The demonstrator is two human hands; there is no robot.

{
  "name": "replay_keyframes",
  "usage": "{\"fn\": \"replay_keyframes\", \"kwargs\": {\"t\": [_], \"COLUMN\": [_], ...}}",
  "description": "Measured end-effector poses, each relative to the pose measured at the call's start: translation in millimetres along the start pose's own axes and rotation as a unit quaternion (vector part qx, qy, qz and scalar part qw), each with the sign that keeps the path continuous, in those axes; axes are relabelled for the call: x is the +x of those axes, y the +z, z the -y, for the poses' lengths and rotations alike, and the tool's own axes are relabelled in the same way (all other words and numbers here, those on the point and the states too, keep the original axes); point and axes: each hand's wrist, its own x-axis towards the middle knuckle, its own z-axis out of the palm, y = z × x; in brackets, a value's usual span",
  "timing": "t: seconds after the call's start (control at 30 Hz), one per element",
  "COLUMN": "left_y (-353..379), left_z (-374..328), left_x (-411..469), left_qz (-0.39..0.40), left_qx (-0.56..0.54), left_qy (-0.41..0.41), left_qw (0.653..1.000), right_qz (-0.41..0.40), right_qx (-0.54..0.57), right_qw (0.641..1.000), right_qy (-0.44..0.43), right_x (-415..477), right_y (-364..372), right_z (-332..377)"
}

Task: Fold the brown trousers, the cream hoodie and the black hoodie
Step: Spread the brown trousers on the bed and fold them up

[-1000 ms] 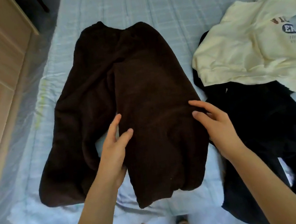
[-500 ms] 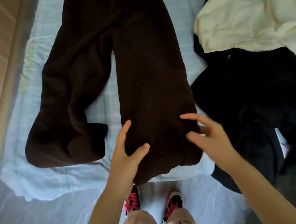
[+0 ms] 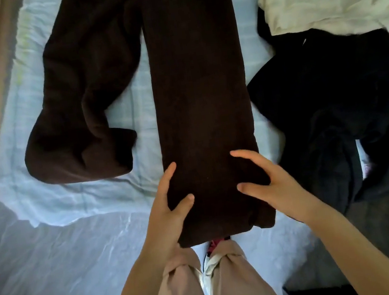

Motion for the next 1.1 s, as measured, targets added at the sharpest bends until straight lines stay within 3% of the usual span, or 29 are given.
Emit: {"fn": "replay_keyframes", "kwargs": {"t": [0.07, 0.17, 0.27, 0.47, 0.53, 0.6, 0.67, 0.77, 0.97, 1.1], "left_y": [-7.4, -3.9, 8.5, 9.9, 11.0, 12.8, 20.8, 33.3, 25.5, 26.5], "left_z": [0.6, 7.1, 26.9, 57.7, 55.6, 43.2, 29.0, 16.4, 55.5, 56.6], "left_x": [-0.2, -2.8, -8.2, -15.2, -20.8, -16.6, 0.0, 41.4, 103.4, 104.1], "left_qz": [0.009, 0.027, 0.035, 0.008, -0.017, -0.099, -0.125, -0.072, -0.035, -0.033], "left_qx": [-0.001, 0.048, 0.084, 0.165, 0.32, 0.485, 0.536, 0.552, 0.614, 0.612], "left_qy": [-0.004, 0.013, 0.004, -0.005, 0.023, 0.122, 0.215, 0.269, 0.25, 0.246], "left_qw": [1.0, 0.998, 0.996, 0.986, 0.947, 0.86, 0.807, 0.786, 0.748, 0.751], "right_qz": [0.002, -0.045, -0.042, -0.124, -0.159, -0.235, -0.257, -0.218, -0.196, -0.2], "right_qx": [0.016, -0.068, -0.015, -0.112, -0.215, -0.328, -0.381, -0.403, -0.501, -0.506], "right_qw": [1.0, 0.997, 0.999, 0.985, 0.963, 0.913, 0.878, 0.875, 0.832, 0.828], "right_qy": [0.006, -0.011, 0.015, 0.037, 0.006, -0.066, -0.131, -0.156, -0.138, -0.135], "right_x": [-10.8, -22.4, -26.8, -30.7, -34.7, -27.6, -7.9, 35.1, 88.8, 90.6], "right_y": [-15.2, -13.5, 6.0, 21.7, 29.0, 32.1, 35.0, 41.8, 43.3, 45.0], "right_z": [-4.6, -20.2, -34.4, -78.6, -79.3, -68.3, -50.6, -29.9, -68.8, -70.4]}}
